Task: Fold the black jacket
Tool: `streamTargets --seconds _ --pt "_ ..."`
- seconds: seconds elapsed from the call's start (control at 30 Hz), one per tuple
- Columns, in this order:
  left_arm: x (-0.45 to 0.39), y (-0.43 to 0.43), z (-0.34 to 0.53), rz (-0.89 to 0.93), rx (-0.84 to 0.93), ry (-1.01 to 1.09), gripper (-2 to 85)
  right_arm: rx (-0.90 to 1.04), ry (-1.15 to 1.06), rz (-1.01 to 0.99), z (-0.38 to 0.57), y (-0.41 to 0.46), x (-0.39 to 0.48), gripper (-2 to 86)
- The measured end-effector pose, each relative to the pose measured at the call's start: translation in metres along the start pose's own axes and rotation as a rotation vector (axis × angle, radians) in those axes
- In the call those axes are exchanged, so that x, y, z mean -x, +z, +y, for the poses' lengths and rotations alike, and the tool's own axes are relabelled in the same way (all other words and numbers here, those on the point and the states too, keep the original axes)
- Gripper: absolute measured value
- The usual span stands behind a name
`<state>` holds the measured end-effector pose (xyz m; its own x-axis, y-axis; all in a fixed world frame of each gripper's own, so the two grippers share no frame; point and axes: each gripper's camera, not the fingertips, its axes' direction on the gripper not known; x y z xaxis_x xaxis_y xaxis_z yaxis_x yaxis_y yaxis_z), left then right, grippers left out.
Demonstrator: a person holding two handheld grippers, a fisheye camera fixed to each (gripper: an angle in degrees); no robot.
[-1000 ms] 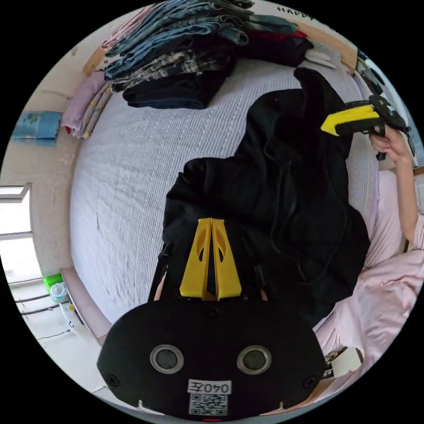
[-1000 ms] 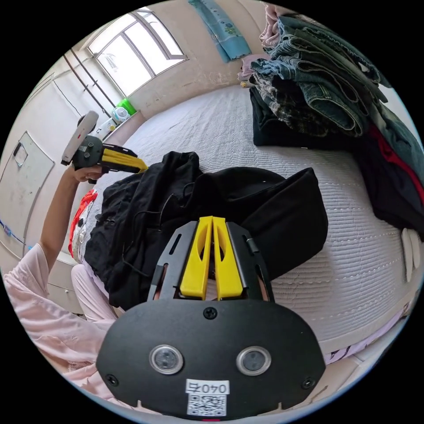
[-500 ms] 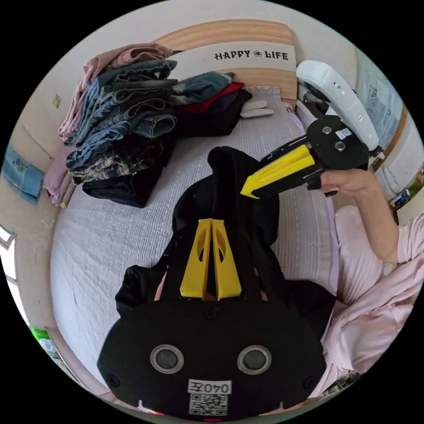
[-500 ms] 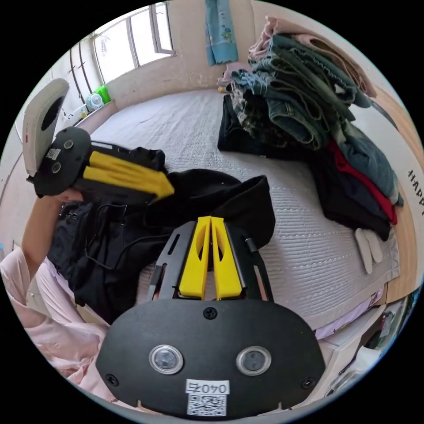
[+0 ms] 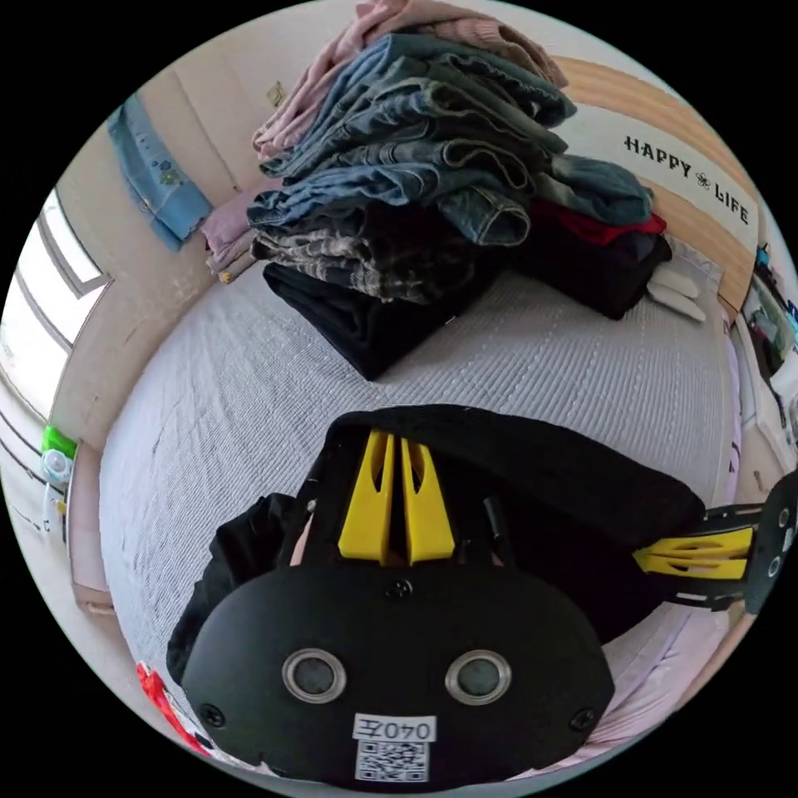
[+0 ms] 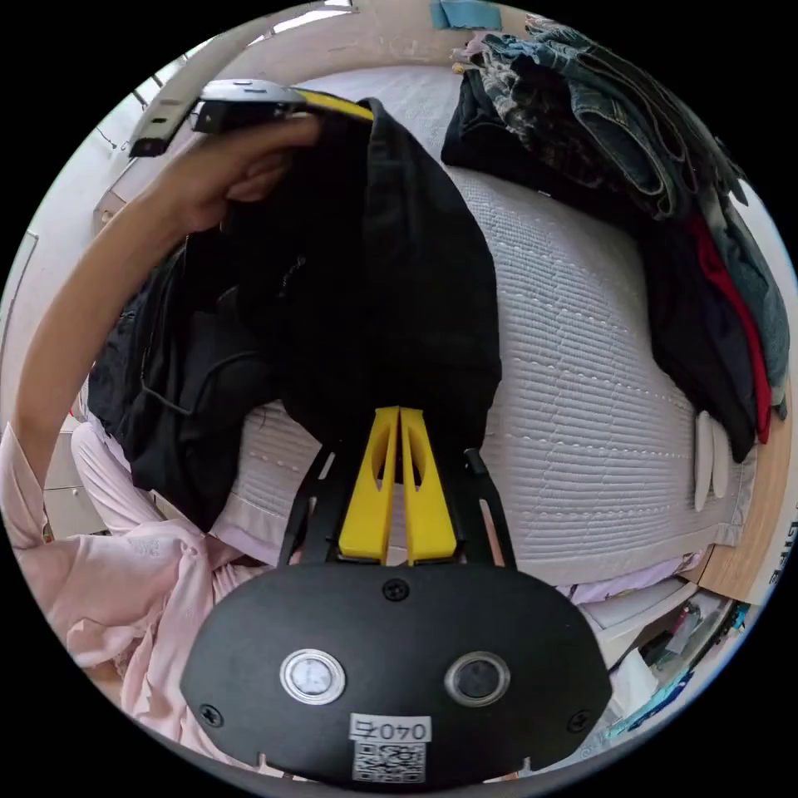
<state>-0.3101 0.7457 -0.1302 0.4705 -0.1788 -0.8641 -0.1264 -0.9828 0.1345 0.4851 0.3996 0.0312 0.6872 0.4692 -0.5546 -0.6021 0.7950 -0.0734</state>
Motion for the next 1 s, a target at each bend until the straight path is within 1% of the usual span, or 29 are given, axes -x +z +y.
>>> streamTargets --seconds 0.07,0.1,0.13,0.17,0.2,0.27,0.3,0.37,0.4,0.43,0.5,0.53,0.6,0.67,0.73,0.77,0.8,0.87,0.93,1.0 --pt "-0.016 0.030 0.007 -0.054 0.125 0.086 -0.8 0.002 0.023 -0.047 0.004 0.004 -0.008 -0.9" --pt "-0.022 0.032 0.014 -0.089 0.119 0.100 -0.8 -0.023 0.023 -0.058 0.007 0.001 -0.009 -0.9" --pt "-0.023 0.027 0.018 -0.097 0.091 0.099 -0.8 -0.100 0.019 -0.076 0.015 -0.011 -0.011 -0.8" --pt "-0.021 0.011 0.026 -0.074 0.031 0.074 -0.8 -0.205 0.021 -0.102 0.026 -0.025 -0.014 -0.6" --pt "-0.016 -0.009 0.036 -0.017 -0.027 0.036 -0.8 -0.260 0.028 -0.121 0.032 -0.033 -0.017 -0.6" --pt "-0.013 -0.038 0.054 0.068 -0.096 0.028 -0.8 -0.438 0.086 -0.166 0.055 -0.052 -0.031 0.8" --pt "-0.015 -0.053 0.067 0.115 -0.116 0.066 -0.8 -0.471 0.105 -0.158 0.059 -0.055 -0.033 1.6" --pt "-0.021 -0.067 0.083 0.161 -0.112 0.152 -0.8 -0.547 0.170 -0.064 0.069 -0.061 -0.032 7.9" --pt "-0.026 -0.071 0.091 0.191 -0.082 0.228 -0.8 -0.551 0.166 -0.041 0.069 -0.061 -0.029 9.1" --pt "-0.028 -0.072 0.094 0.202 -0.066 0.258 -0.8 -0.549 0.152 0.003 0.067 -0.060 -0.021 11.7" --pt "-0.033 -0.072 0.105 0.263 -0.023 0.389 -0.4 -0.521 0.094 0.046 0.060 -0.055 -0.004 13.3" --pt "-0.033 -0.071 0.107 0.272 -0.012 0.412 0.1 -0.497 0.051 0.080 0.054 -0.050 0.008 13.2" --pt "-0.032 -0.059 0.107 0.330 0.058 0.482 1.1 -0.449 -0.008 0.162 0.045 -0.040 0.026 12.1" --pt "-0.029 -0.042 0.102 0.339 0.113 0.487 0.4 -0.319 -0.025 0.349 0.031 -0.016 0.039 8.1" --pt "-0.027 -0.023 0.095 0.375 0.204 0.498 -0.4 -0.267 -0.024 0.447 0.028 -0.004 0.038 4.7" --pt "-0.025 -0.015 0.092 0.407 0.252 0.515 -0.7 -0.287 -0.005 0.460 0.033 -0.006 0.034 4.4" --pt "-0.022 -0.013 0.089 0.402 0.258 0.546 -0.8 -0.303 0.006 0.445 0.036 -0.009 0.031 4.2" --pt "-0.020 -0.020 0.087 0.409 0.264 0.613 -0.8 -0.387 0.065 0.323 0.053 -0.022 0.012 4.0" --pt "-0.015 -0.031 0.087 0.442 0.252 0.657 -0.8 -0.451 0.130 0.246 0.066 -0.029 -0.006 3.9" --pt "-0.001 -0.048 0.090 0.547 0.218 0.672 -0.8 -0.504 0.204 0.177 0.077 -0.033 -0.025 3.9"
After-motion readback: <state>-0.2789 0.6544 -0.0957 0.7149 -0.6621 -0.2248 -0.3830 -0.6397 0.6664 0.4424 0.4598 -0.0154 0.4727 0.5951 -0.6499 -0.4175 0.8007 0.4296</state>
